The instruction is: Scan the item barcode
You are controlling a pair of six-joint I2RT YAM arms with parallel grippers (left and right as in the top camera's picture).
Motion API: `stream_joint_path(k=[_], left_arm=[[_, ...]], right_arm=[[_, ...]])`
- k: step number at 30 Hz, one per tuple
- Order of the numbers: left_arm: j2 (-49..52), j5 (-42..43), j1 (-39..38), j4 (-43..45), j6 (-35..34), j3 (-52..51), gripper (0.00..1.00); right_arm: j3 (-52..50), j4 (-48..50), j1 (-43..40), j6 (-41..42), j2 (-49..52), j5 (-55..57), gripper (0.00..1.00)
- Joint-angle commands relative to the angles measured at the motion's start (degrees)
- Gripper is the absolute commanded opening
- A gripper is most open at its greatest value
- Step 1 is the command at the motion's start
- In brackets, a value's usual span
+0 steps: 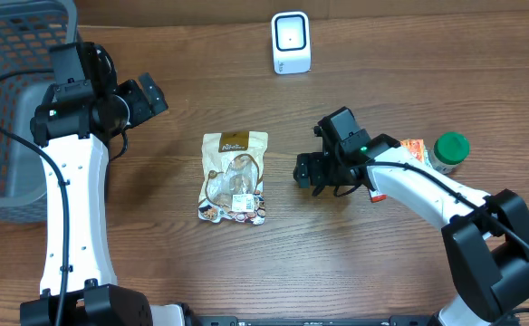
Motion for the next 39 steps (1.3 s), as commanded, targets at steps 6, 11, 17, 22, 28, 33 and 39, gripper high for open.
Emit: stream_joint_path(k=[6,11,17,22,28,33,39], left_arm=[[-1.29,-0.20,-0.13,4.96,-0.02,0.68,1.00],[-1.29,0.15,-0.13,4.85,-0.26,0.68,1.00],[-1.16,7.98,-0.15,-4.46,-0.11,0.37,1.00],[-0.94,9.33,-1.70,-8.76,0.44,-3.65,0.29],[-0.72,5.75,-7.91,-2.32,0.42,-17.29,0.04],[1.60,3.67,-12.96,6.34,0.39,-25.81,0.04],[7.87,1.07,-16.70,9.94,0.39,-27.39,0.04]], right_arm=[[-0.35,-2.38,0.04,0.33,-1.38,6.14,0.82],[-0.35,-2.54,0.04,2.71,-1.38,6.16,0.82],[-0.35,-2.36,0.11,2.84,-1.38,6.16,0.82],[-0.35,-2.36,0.11,2.82,-1.38,6.16,0.82],[-0.35,-2.36,0.11,2.84,-1.38,6.14,0.82],[-0.35,-2.36,0.11,2.82,-1.38,6.14,0.82],[-0.35,-2.38,0.11,2.82,-1.38,6.14,0.82]])
